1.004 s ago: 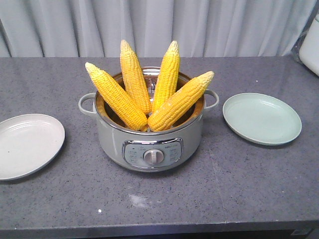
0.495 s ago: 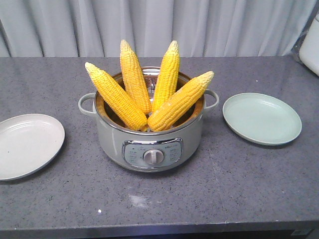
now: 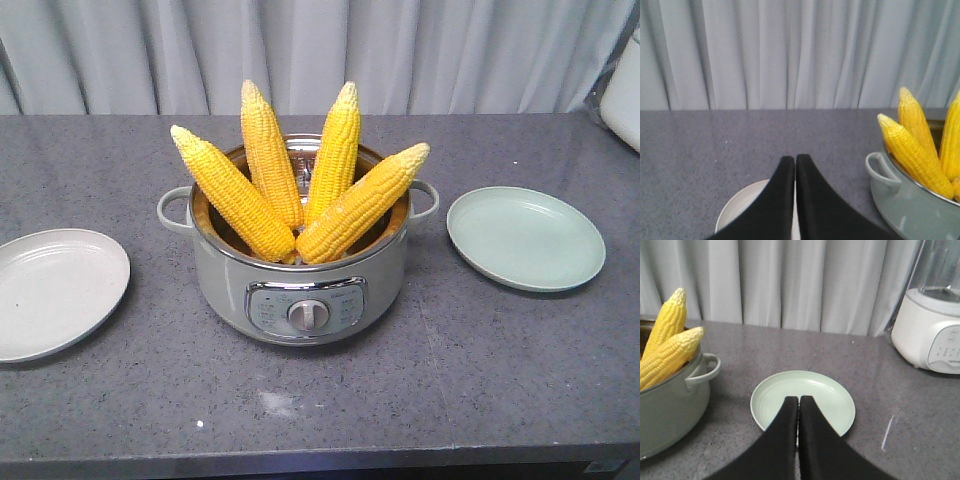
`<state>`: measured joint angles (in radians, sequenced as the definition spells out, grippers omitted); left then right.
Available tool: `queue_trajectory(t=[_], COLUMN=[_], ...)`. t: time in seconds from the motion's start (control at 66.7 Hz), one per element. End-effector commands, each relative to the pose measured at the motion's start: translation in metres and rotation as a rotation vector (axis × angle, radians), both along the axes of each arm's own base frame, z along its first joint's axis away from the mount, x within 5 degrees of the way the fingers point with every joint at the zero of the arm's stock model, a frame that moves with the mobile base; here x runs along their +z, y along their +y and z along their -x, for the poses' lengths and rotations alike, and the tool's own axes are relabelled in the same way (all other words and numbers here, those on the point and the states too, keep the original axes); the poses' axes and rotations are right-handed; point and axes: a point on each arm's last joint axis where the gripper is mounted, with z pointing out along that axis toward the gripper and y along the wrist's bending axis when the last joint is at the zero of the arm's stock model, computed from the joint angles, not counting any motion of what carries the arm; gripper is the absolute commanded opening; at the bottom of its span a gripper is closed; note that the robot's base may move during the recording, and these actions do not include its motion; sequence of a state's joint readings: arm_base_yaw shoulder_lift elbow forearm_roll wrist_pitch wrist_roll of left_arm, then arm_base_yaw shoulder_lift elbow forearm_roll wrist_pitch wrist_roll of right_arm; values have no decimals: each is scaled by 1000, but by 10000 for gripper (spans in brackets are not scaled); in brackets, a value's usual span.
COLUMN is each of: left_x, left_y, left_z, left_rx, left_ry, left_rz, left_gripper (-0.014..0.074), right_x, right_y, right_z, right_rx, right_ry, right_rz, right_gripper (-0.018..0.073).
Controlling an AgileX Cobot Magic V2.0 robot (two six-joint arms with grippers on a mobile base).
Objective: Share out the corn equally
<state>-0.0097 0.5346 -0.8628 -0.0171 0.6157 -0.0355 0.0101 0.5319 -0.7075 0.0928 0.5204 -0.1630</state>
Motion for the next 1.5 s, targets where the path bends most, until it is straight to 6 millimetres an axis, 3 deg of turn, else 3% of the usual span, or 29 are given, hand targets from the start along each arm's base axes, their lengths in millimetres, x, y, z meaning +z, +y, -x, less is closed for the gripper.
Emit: queue_trajectory(t=[0.0, 0.165, 0.45, 0.57, 0.704, 0.869, 1.004, 1.079, 1.229, 1.484], left_x=[19, 8, -6, -12, -16, -16, -17, -15, -12, -8], left_y=[-1, -2, -2, -3, -4, -8, -16, -22, -34, -43], left_z=[-18, -49, -70, -80, -85, -86, -84, -84, -81, -79], left_rx=[-2, -7, -9, -17, -43, -95, -209, -279, -418, -517], left_ry=[45, 187, 279, 318, 337, 341, 343, 322, 283, 238], left_rz=[11, 20, 26, 8, -17, -32, -75, -65, -39, -33], left_gripper=[-6, -6, -4, 42, 207, 506, 633, 643, 616, 569], right_x=[23, 15, -3, -11, -19, -22, -22, -21, -19, -25], right_y=[0, 0, 0, 1, 1, 3, 5, 6, 11, 25], right_z=[-17, -49, -76, -84, -90, -93, -93, -93, -95, -123], right_rx=[-1, 0, 0, 1, 4, 11, 16, 22, 60, 203], right_ry=[-3, 99, 209, 255, 320, 337, 337, 336, 314, 274], right_rz=[2, 2, 2, 3, 3, -42, -79, -96, -138, -228], right_gripper=[-5, -5, -5, 22, 170, 499, 685, 722, 714, 672])
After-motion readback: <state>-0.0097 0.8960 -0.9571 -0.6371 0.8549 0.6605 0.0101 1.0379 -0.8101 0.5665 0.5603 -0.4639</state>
